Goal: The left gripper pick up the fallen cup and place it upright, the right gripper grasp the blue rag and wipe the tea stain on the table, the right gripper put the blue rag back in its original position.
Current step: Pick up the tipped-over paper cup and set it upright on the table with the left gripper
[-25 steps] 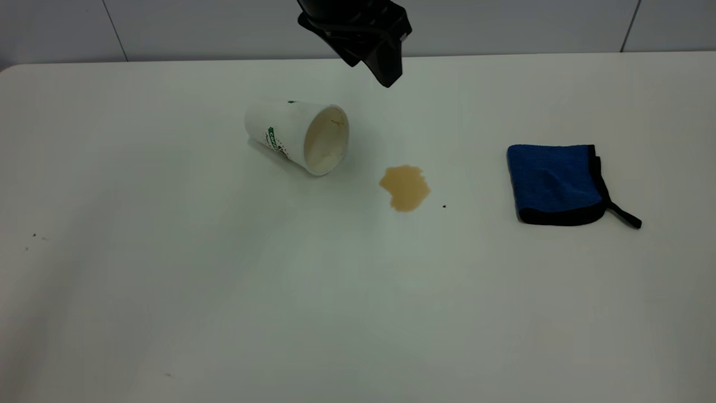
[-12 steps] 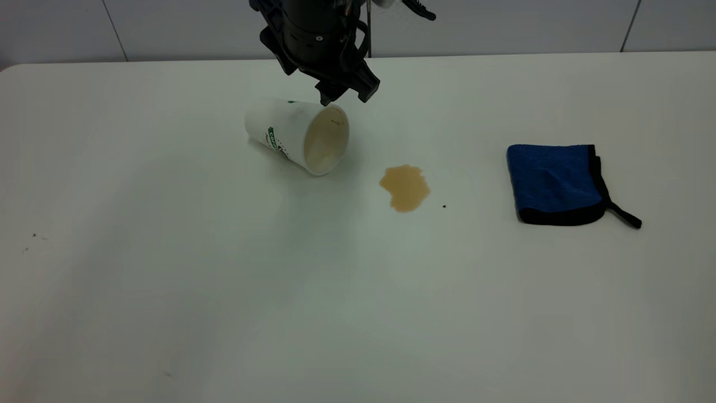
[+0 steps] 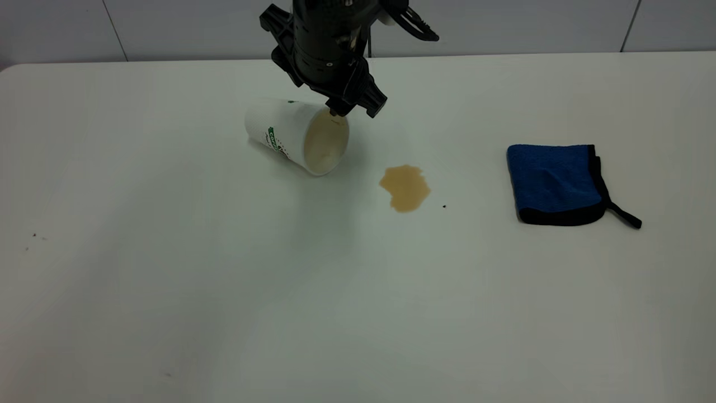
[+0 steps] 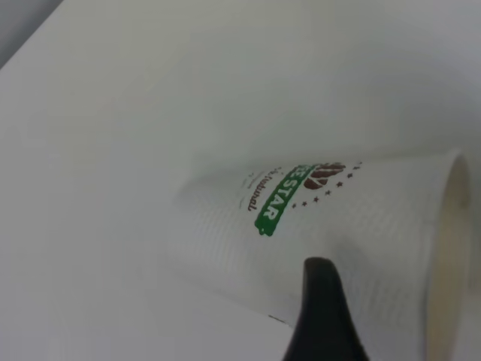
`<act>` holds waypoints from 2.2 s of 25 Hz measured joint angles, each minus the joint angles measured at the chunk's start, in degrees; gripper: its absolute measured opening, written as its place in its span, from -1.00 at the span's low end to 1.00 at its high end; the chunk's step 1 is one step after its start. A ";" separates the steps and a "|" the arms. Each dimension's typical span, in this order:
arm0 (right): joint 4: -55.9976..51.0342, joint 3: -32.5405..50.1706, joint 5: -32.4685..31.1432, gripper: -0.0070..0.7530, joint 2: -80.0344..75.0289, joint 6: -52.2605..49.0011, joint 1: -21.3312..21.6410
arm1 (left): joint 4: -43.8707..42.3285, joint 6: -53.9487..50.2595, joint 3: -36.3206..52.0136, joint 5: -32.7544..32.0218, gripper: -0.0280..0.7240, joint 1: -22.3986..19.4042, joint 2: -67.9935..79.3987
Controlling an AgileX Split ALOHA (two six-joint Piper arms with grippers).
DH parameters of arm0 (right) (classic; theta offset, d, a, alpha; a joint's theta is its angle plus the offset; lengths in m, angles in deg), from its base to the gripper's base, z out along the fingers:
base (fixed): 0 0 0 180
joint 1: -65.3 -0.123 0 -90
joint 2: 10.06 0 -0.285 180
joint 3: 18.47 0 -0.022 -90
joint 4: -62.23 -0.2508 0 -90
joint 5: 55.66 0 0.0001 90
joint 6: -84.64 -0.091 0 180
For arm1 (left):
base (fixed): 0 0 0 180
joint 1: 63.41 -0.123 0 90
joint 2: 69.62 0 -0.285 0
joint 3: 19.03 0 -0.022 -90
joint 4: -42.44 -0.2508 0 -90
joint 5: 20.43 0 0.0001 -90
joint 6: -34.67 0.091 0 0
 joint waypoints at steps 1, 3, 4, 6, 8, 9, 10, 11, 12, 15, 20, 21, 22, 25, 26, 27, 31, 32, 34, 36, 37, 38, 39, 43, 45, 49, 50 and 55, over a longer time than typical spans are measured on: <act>0.00 0.00 0.00 0.42 0.00 0.00 0.00 | 0.00 0.00 0.00 -0.21 0.58 0.00 0.16; 0.00 0.00 0.00 0.42 0.00 0.00 0.00 | 0.00 0.00 0.00 -0.67 0.58 0.00 0.28; 0.00 0.00 0.00 0.42 0.00 0.00 0.00 | 0.00 0.05 0.00 -0.93 0.58 0.00 0.30; 0.00 0.00 0.00 0.42 0.00 0.00 0.00 | -0.17 0.05 0.00 -1.03 0.58 0.00 0.30; 0.00 0.00 0.00 0.42 0.00 0.00 0.00 | -0.17 0.11 -0.05 -0.87 0.58 0.02 0.30; 0.00 0.00 0.00 0.42 0.00 0.00 0.00 | -0.17 0.11 -0.05 -0.79 0.58 0.07 0.30; 0.00 0.00 0.00 0.42 0.00 0.00 0.00 | -0.17 0.11 -0.05 -0.80 0.58 0.18 0.30; 0.00 0.00 0.00 0.42 0.00 0.00 0.00 | -0.17 0.11 -0.10 -0.71 0.58 0.32 0.30; 0.00 0.00 0.00 0.42 0.00 0.00 0.00 | -0.35 0.11 -0.10 -0.67 0.58 0.52 0.30; 0.00 0.00 0.00 0.42 0.00 0.00 0.00 | -1.52 0.11 -0.10 -0.22 0.58 0.81 0.79; 0.00 0.00 0.00 0.42 0.00 0.00 0.00 | -4.23 -0.61 -0.10 -0.85 0.58 0.81 2.70; 0.00 0.00 0.00 0.42 0.00 0.00 0.00 | -4.42 -0.98 -0.10 -0.85 0.58 0.81 2.82; 0.00 0.00 0.00 0.42 0.00 0.00 0.00 | -4.89 -1.53 -0.10 -0.85 0.58 0.81 2.88; 0.00 0.00 0.00 0.42 0.00 0.00 0.00 | -7.87 -4.13 -0.16 -0.85 0.58 0.81 3.21; 0.00 0.00 0.00 0.42 0.00 0.00 0.00 | -8.83 -5.18 -0.18 -0.85 0.58 0.81 3.50; 0.00 0.00 0.00 0.42 0.00 0.00 0.00 | -9.91 -6.10 -0.23 -0.80 0.58 0.81 3.87; 0.00 0.00 0.00 0.42 0.00 0.00 0.00 | -12.17 -8.22 -0.23 -0.73 0.58 0.76 5.74; 0.00 0.00 0.00 0.42 0.00 0.00 0.00 | -12.84 -8.49 -0.23 -0.79 0.58 0.76 6.16; 0.00 0.00 0.00 0.42 0.00 0.00 0.00 | -14.96 -9.80 -0.23 -1.27 0.58 0.76 6.84; 0.00 0.00 0.00 0.42 0.00 0.00 0.00 | -17.31 -11.87 -0.29 -1.69 0.58 0.76 7.37; 0.00 0.00 0.00 0.42 0.00 0.00 0.00 | -18.64 -13.24 -0.29 -2.01 0.58 0.76 7.61; 0.00 0.00 0.00 0.42 0.00 0.00 0.00 | -20.07 -14.51 -0.29 -2.37 0.58 0.76 7.75; 0.00 0.00 0.00 0.42 0.00 0.00 0.00 | -21.05 -15.62 -0.29 -2.71 0.58 0.76 8.04; 0.00 0.00 0.00 0.42 0.00 0.00 0.00 | -24.90 -19.40 -0.34 -4.74 0.56 0.72 8.30; 0.00 0.00 0.00 0.42 0.00 0.00 0.00 | -26.15 -20.46 -0.47 -5.81 0.50 0.72 8.30; 0.00 0.00 0.00 0.42 0.00 0.00 0.00 | -26.38 -20.91 -0.47 -6.12 0.20 0.65 8.30; 0.00 0.00 0.00 0.42 0.00 0.00 0.00 | -26.38 -20.96 -0.47 -6.12 0.09 0.65 8.30; 0.00 0.00 0.00 0.42 0.00 0.00 0.00 | -26.77 -19.92 -0.47 -7.71 -0.63 0.65 8.30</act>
